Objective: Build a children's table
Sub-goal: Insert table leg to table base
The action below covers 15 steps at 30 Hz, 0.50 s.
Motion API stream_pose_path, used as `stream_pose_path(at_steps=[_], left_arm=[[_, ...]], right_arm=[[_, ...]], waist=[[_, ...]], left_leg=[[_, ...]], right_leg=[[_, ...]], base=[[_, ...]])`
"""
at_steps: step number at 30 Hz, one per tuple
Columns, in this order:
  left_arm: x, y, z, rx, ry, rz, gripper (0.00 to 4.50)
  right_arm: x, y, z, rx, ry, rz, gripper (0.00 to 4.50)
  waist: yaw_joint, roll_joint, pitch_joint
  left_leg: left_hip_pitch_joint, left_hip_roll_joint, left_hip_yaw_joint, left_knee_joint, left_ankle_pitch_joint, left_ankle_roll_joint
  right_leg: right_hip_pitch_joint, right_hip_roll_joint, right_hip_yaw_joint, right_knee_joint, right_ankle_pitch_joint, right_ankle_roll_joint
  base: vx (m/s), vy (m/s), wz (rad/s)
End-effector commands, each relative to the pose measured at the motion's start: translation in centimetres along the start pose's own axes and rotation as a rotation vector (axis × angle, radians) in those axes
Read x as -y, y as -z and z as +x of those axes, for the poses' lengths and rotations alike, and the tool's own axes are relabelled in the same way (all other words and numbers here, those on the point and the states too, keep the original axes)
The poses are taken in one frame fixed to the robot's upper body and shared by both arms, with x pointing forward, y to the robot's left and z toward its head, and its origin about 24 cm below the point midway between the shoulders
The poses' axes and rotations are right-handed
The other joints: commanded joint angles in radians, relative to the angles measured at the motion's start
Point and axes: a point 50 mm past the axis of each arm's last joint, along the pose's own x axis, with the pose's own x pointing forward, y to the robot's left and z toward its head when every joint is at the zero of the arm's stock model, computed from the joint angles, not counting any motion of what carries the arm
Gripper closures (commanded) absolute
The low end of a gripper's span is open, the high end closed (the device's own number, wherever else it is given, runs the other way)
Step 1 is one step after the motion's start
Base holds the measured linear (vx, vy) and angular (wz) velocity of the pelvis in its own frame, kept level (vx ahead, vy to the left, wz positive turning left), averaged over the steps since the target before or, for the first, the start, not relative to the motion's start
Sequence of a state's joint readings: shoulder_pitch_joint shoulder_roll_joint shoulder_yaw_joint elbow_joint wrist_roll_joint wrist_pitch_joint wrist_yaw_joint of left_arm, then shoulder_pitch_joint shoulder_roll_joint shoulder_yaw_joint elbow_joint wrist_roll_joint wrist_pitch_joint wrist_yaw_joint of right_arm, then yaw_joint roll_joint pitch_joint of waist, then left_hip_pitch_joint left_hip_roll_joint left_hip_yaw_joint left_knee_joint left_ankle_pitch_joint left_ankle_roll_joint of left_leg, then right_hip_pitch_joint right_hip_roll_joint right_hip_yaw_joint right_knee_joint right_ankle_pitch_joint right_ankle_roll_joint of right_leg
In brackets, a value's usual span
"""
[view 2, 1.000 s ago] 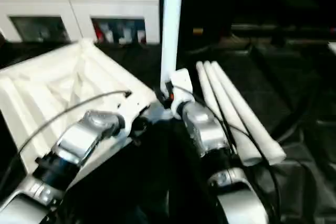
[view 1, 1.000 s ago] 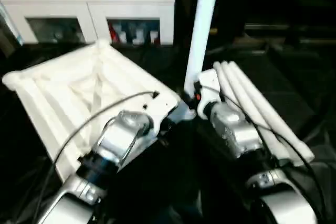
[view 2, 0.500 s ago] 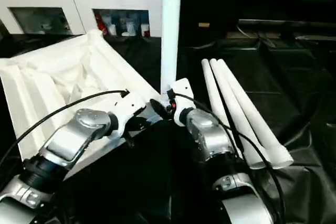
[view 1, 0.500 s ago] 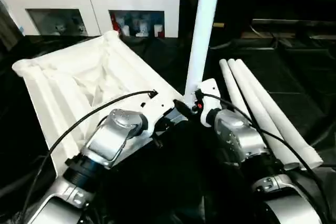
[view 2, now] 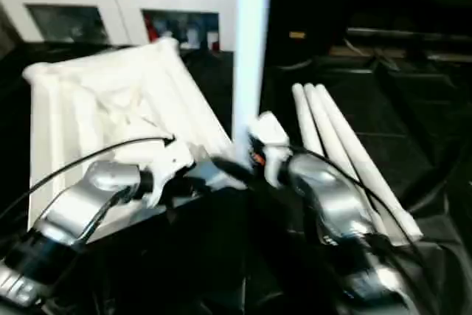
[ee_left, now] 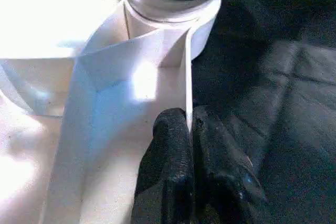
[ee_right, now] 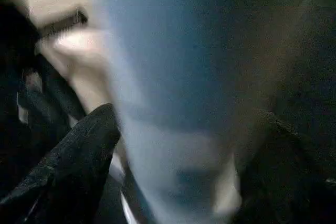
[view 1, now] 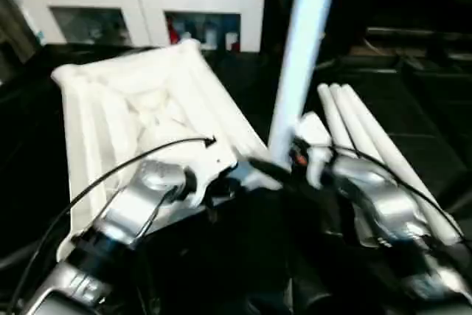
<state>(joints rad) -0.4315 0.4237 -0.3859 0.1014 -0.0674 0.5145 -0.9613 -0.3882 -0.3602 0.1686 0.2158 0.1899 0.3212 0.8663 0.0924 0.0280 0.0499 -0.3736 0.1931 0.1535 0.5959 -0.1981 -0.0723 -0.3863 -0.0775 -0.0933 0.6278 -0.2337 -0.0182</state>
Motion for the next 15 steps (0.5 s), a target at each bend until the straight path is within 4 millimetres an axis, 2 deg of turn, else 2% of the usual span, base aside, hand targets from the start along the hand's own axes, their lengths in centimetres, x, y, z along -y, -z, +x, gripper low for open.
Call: stream_pose_path(at_steps=[1, 5, 6, 7, 10, 14, 15], left_arm=[[0.67, -1.87, -0.15, 0.09, 0.082, 0.086, 4.5], [0.66, -1.64, -0.39, 0.086, 0.095, 0.092, 4.5], [0.66, -1.61, -0.42, 0.086, 0.098, 0.093, 4.5], [0.67, -1.58, -0.44, 0.085, 0.102, 0.093, 4.5], [0.82, -1.4, -0.56, 0.082, 0.125, 0.097, 4.5], [0.97, -1.31, -0.62, 0.079, 0.141, 0.096, 4.5], [1.09, -1.25, -0.64, 0.076, 0.148, 0.097, 4.5]], right_arm=[[-0.49, -0.13, -0.37, -0.014, -0.042, -0.026, 0.49], [-0.74, 0.35, -0.86, -0.042, -0.048, -0.021, 0.49], [-0.78, 0.38, -0.93, -0.045, -0.049, -0.022, 0.49], [-0.8, 0.41, -0.99, -0.048, -0.051, -0.022, 0.49], [-0.84, 0.43, -1.11, -0.053, -0.056, -0.019, 0.49], [-0.83, 0.4, -0.98, -0.05, -0.057, -0.01, 0.49], [-0.94, 0.48, -0.8, -0.05, -0.061, -0.003, 0.63]], waist=[[-0.005, -0.009, -0.064], [-0.005, -0.011, -0.062], [-0.005, -0.011, -0.063], [-0.004, -0.006, -0.063], [-0.005, -0.009, -0.066], [-0.005, -0.006, -0.068], [-0.005, -0.006, -0.068]], left_leg=[[0.007, 0.036, 0.001, -0.06, -0.013, 0.095], [0.006, 0.037, 0.001, -0.061, -0.036, 0.081], [0.006, 0.036, 0.0, -0.062, -0.033, 0.079], [0.007, 0.037, 0.0, -0.061, -0.032, 0.079], [0.006, 0.035, 0.0, -0.058, -0.02, 0.079], [0.007, 0.035, 0.0, -0.056, -0.009, 0.085], [0.007, 0.035, 0.0, -0.056, -0.006, 0.087]], right_leg=[[0.057, -0.067, 0.062, -0.06, 0.093, -0.232], [0.059, -0.068, 0.062, -0.063, 0.048, -0.229], [0.06, -0.067, 0.062, -0.062, 0.051, -0.228], [0.059, -0.068, 0.062, -0.061, 0.053, -0.229], [0.06, -0.067, 0.062, -0.058, 0.079, -0.237], [0.06, -0.067, 0.061, -0.055, 0.106, -0.246], [0.06, -0.067, 0.061, -0.054, 0.111, -0.249]], base=[[0.0, 0.0, 0.0], [0.0, 0.0, 0.0], [0.0, 0.0, 0.0], [0.0, 0.0, 0.0], [0.0, 0.0, 0.0], [0.0, 0.0, 0.0], [0.0, 0.0, 0.0]])
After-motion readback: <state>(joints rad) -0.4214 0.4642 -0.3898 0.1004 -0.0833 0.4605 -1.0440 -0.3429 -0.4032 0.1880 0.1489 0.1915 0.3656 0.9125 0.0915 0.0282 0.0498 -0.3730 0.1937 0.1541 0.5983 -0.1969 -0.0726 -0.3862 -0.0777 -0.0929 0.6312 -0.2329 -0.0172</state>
